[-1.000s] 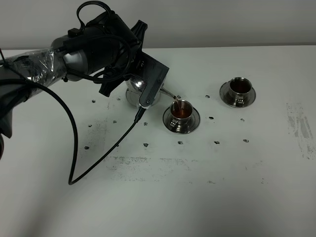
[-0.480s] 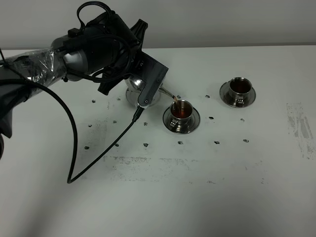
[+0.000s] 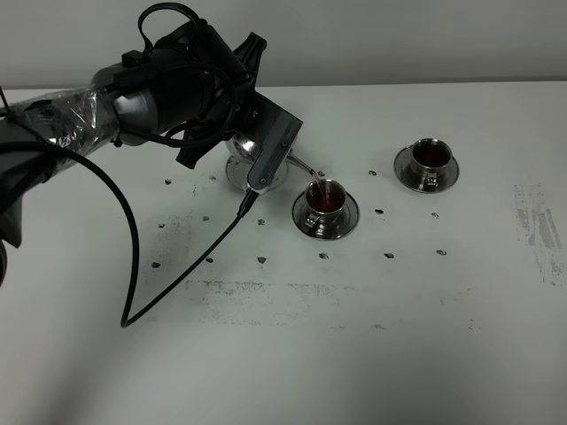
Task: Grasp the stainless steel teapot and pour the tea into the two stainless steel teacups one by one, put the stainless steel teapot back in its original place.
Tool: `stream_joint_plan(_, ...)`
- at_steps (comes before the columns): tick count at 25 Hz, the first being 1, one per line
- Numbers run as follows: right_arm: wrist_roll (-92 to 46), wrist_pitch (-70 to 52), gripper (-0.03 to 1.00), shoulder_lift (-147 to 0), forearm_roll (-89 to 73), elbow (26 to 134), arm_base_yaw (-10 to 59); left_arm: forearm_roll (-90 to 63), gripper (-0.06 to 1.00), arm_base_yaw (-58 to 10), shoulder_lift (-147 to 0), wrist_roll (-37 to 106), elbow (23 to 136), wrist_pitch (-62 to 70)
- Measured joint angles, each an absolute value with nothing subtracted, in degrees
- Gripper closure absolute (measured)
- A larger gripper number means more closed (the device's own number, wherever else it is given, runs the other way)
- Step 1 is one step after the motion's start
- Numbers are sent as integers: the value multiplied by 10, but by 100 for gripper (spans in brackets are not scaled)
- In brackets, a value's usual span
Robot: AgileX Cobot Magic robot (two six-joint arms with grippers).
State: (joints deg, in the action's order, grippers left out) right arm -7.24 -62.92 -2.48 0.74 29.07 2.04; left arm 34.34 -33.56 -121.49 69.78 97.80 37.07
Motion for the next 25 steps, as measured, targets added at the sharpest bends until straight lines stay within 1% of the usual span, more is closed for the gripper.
stream_joint_plan(25, -72, -629, 46, -25, 7, 291, 20, 357, 76, -340, -1215, 701, 978, 358)
